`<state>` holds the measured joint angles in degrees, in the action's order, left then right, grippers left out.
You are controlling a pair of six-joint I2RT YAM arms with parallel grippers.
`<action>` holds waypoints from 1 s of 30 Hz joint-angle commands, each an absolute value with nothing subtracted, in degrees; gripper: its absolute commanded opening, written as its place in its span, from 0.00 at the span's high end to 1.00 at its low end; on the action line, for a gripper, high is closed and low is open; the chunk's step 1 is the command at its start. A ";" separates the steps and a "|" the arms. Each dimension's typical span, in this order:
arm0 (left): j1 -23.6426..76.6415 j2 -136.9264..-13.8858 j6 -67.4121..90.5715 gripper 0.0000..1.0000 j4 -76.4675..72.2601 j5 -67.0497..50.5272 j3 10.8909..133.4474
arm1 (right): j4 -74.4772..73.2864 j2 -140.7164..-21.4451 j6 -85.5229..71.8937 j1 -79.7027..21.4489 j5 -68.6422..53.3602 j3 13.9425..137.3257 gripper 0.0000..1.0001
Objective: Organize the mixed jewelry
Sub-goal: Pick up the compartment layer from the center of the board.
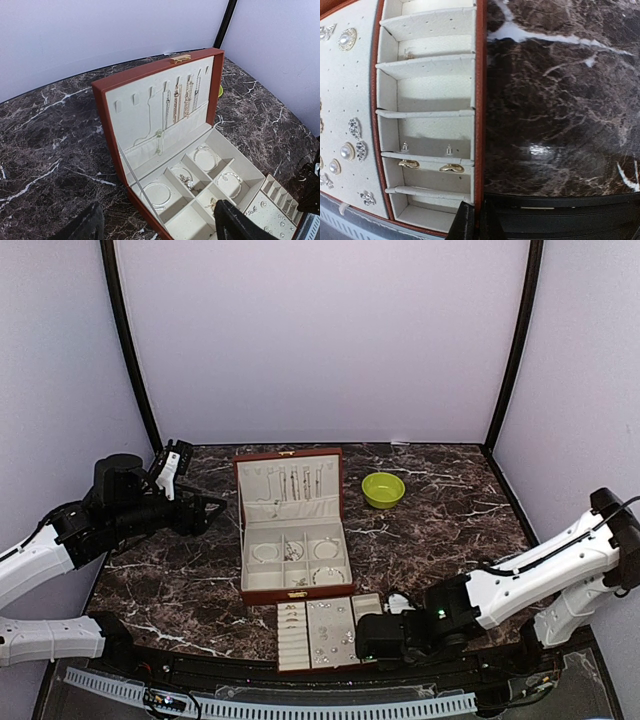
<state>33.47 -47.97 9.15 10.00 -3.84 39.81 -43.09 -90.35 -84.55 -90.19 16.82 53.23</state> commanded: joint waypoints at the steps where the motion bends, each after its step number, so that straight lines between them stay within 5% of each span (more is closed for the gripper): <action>1: 33.05 -47.90 8.62 0.22 9.76 -4.41 39.38 | -42.58 -83.04 -84.49 -89.75 19.91 48.74 1.00; 30: 33.05 -49.13 8.44 0.22 9.71 -4.29 39.46 | -45.88 -72.14 -73.94 -86.44 21.05 50.65 1.00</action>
<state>33.47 -49.17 9.15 10.00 -3.86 39.81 -46.39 -74.56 -73.95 -87.79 19.00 47.90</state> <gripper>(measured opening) 0.782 0.042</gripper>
